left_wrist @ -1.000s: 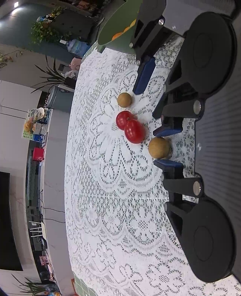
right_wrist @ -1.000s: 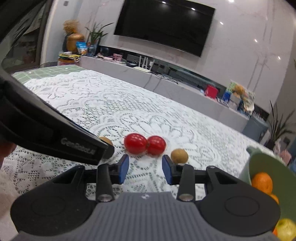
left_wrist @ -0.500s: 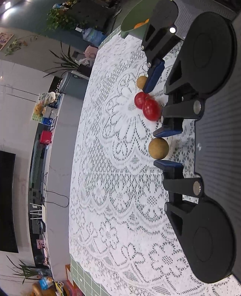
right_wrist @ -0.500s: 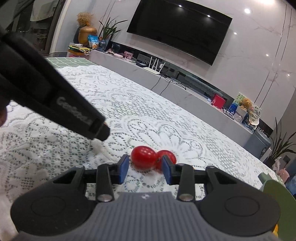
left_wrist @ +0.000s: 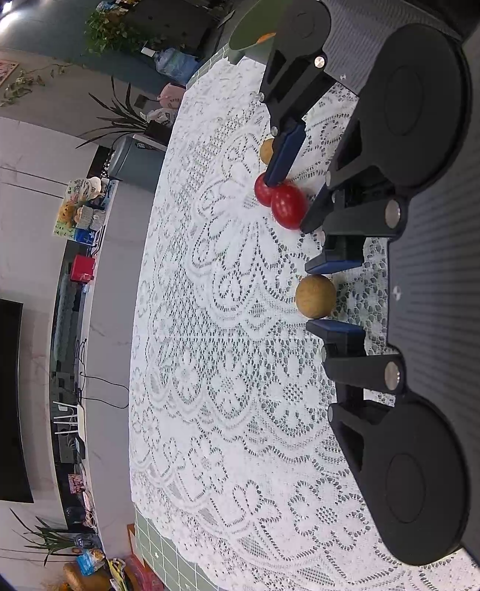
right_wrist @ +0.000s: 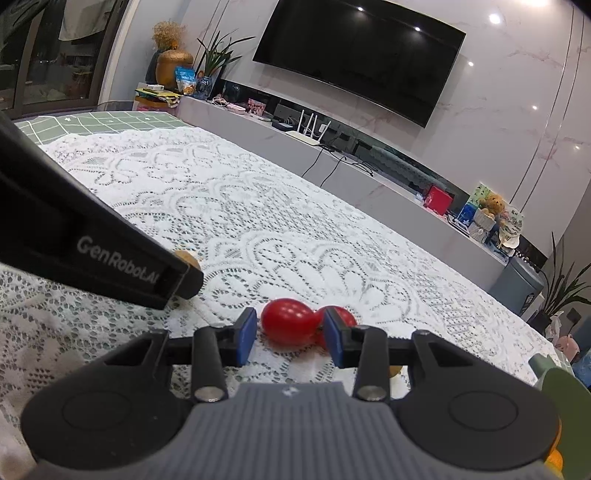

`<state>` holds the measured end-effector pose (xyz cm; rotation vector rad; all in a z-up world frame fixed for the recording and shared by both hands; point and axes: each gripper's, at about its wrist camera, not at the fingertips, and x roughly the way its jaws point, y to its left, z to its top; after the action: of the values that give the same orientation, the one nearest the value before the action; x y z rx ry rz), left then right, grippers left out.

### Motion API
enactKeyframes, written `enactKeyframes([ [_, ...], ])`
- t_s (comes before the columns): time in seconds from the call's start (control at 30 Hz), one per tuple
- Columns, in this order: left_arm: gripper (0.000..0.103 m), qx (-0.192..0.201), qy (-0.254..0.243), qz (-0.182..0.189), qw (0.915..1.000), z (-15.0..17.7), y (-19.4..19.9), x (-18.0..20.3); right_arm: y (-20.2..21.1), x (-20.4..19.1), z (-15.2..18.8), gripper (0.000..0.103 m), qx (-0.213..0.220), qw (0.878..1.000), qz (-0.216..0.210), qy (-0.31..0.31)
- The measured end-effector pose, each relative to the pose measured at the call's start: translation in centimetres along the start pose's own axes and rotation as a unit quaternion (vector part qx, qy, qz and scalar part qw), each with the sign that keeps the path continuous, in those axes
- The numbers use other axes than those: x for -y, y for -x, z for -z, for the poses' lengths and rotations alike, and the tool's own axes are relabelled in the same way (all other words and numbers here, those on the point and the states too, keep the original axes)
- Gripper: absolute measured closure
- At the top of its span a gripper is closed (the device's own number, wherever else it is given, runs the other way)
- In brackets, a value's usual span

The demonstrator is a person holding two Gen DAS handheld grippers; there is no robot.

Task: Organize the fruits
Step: 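Close the right tool firmly on the red plum and lift it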

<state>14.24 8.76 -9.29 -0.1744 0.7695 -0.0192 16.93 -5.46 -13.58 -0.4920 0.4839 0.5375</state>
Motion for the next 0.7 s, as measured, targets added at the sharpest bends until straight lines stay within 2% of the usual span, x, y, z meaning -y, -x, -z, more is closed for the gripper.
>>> enactKeyframes([
  [0.43,0.073,-0.001,0.005,-0.008,1.0,0.2,0.2,-0.4,0.9,-0.2,-0.2,0.071,0.001,1.0,0.014,0.005],
  [0.57,0.073,-0.001,0.0,-0.001,1.0,0.3,0.4,-0.2,1.9,0.1,-0.3,0.071,0.0,1.0,0.011,-0.011],
  [0.7,0.073,-0.004,-0.003,0.01,0.9999,0.4,0.7,0.3,3.1,0.6,-0.2,0.071,-0.019,0.999,-0.004,-0.034],
])
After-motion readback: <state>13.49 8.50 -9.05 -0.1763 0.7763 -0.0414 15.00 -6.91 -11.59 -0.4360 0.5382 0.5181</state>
